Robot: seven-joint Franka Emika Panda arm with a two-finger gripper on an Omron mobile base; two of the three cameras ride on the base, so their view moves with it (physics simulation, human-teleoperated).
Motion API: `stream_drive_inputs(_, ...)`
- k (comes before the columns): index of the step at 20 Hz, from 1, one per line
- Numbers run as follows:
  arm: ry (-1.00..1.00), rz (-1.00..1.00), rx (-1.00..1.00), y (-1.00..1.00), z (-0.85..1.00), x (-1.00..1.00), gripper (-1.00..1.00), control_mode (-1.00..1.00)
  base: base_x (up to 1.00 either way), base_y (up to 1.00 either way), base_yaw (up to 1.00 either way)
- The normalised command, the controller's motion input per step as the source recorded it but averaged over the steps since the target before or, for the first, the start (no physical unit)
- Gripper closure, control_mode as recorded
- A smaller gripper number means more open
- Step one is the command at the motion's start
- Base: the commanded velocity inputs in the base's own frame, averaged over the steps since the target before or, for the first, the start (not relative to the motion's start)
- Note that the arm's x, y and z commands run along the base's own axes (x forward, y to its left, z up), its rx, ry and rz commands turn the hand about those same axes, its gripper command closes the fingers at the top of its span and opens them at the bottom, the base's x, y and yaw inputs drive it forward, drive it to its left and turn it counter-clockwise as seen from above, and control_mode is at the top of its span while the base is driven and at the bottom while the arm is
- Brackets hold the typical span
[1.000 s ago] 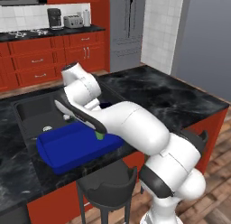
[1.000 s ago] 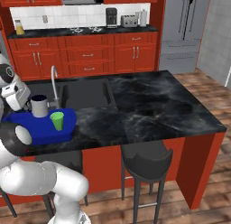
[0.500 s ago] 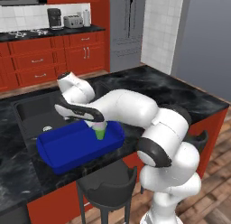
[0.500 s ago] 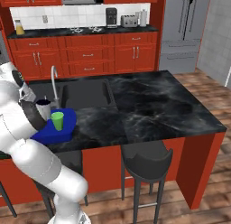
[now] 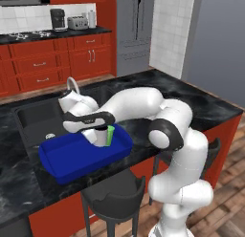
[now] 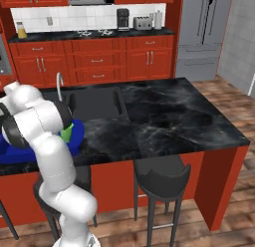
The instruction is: There is a tray on the dining counter. Grab the cup, mug, and pitcher and place them on the tray. The pitcher may be placed next to the tray if it cannot fit the tray.
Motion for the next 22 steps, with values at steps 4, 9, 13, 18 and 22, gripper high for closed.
stream_drive_inputs(4,0.00,0.04,0.00,0.25,-0.52,0.16,1.00,-1.00,0.00,0.00,0.00)
stream_drive_inputs(9,0.00,0.03,0.00,0.23,-0.34,0.25,1.00,-1.00,0.00,0.00,0.00)
stream_drive_inputs(13,0.00,0.02,0.00,0.14,-0.25,0.13,1.00,-1.00,0.00,0.00,0.00)
stream_drive_inputs(18,0.00,0.00,0.00,0.02,-0.25,-0.04,1.00,-1.00,0.00,0.00,0.00)
stream_drive_inputs(22,-0.03,0.00,0.00,0.00,-0.31,-0.35,1.00,-1.00,0.00,0.00,0.00)
